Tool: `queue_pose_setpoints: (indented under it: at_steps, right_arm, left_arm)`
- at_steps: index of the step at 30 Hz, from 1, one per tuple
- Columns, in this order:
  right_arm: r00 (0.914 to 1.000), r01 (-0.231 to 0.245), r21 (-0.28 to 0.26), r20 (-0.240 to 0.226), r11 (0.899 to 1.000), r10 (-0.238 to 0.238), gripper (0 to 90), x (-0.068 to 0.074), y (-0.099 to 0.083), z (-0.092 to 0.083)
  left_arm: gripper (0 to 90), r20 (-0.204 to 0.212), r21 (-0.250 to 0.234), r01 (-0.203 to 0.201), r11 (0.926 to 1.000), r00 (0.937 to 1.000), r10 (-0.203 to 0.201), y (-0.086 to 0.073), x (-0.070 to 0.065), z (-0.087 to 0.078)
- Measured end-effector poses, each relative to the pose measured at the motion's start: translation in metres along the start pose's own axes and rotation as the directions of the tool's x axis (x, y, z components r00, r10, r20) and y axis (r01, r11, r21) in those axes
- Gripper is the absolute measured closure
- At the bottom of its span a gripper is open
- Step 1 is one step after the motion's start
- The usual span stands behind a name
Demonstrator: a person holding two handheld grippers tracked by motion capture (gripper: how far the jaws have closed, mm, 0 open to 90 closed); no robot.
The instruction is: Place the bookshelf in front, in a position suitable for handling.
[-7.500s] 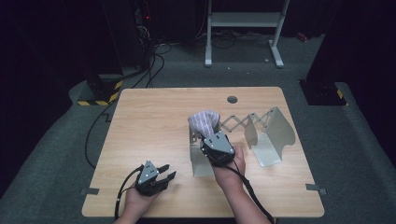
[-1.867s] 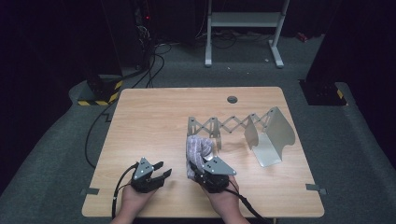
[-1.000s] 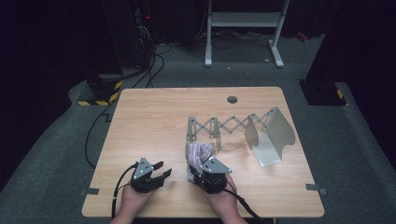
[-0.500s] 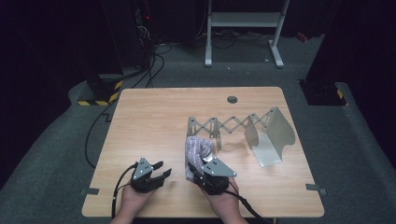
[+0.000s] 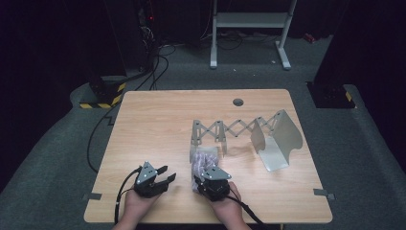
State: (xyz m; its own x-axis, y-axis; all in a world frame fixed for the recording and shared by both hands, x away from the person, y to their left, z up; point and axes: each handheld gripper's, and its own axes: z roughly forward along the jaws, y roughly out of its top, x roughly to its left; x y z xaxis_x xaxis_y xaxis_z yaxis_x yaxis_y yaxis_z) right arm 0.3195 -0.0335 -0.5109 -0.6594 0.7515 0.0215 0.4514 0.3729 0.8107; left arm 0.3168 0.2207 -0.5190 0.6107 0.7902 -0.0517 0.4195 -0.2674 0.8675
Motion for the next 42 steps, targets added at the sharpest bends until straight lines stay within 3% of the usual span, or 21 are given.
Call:
queue_pose_setpoints:
  at_steps: [6,9,13,15,19,23,33,36,40,42]
  right_arm:
    - [1.0,0.001,0.012,0.002,1.0,-0.001,63.6,-0.004,-0.006,0.005]
    - [0.9968,0.03,-0.036,0.075,0.999,-0.027,63.5,-0.007,0.0,0.0]
    - [0.9952,-0.011,-0.071,0.096,0.997,0.018,63.5,-0.018,0.017,0.002]
    - [0.9944,-0.036,-0.05,0.097,0.998,0.041,63.5,-0.026,0.022,0.01]
    - [0.9943,-0.042,0.039,0.1,0.998,0.038,62.7,-0.031,0.022,0.033]
    - [0.9942,-0.058,0.035,0.093,0.998,0.055,62.9,-0.035,0.024,0.038]
    - [0.9963,-0.029,-0.091,0.078,0.995,0.037,63.0,-0.03,0.059,0.009]
    - [0.9968,-0.007,-0.169,0.077,0.986,0.021,63.0,-0.027,0.079,-0.011]
    - [0.9964,0.011,-0.23,0.084,0.973,0.008,62.9,-0.025,0.094,-0.027]
    - [0.9965,0.008,-0.235,0.083,0.972,0.012,62.8,-0.026,0.097,-0.028]
  left_arm:
    - [50.4,0.001,0.002,0.003,1.0,1.0,-0.003,0.0,0.0,0.0]
    - [50.4,-0.002,0.0,0.003,1.0,1.0,-0.003,0.0,0.0,0.0]
    - [50.4,0.0,0.0,0.004,1.0,1.0,-0.004,0.0,-0.001,-0.002]
    - [50.4,0.002,0.001,0.003,1.0,1.0,-0.003,0.0,-0.001,-0.002]
    - [50.5,0.009,0.0,-0.001,1.0,1.0,0.001,-0.001,-0.002,-0.001]
    - [50.5,0.009,0.0,-0.002,1.0,1.0,0.002,-0.001,-0.002,-0.001]
    - [50.5,0.012,0.002,-0.006,1.0,0.9999,0.006,0.0,-0.002,0.0]
    - [50.5,0.013,0.004,-0.007,1.0,0.9999,0.007,0.0,-0.002,0.0]
    - [50.5,0.012,0.004,-0.009,0.9999,0.9999,0.009,0.0,-0.002,0.0]
    - [50.5,0.012,0.006,-0.01,0.9999,0.9999,0.01,0.0,-0.002,0.0]
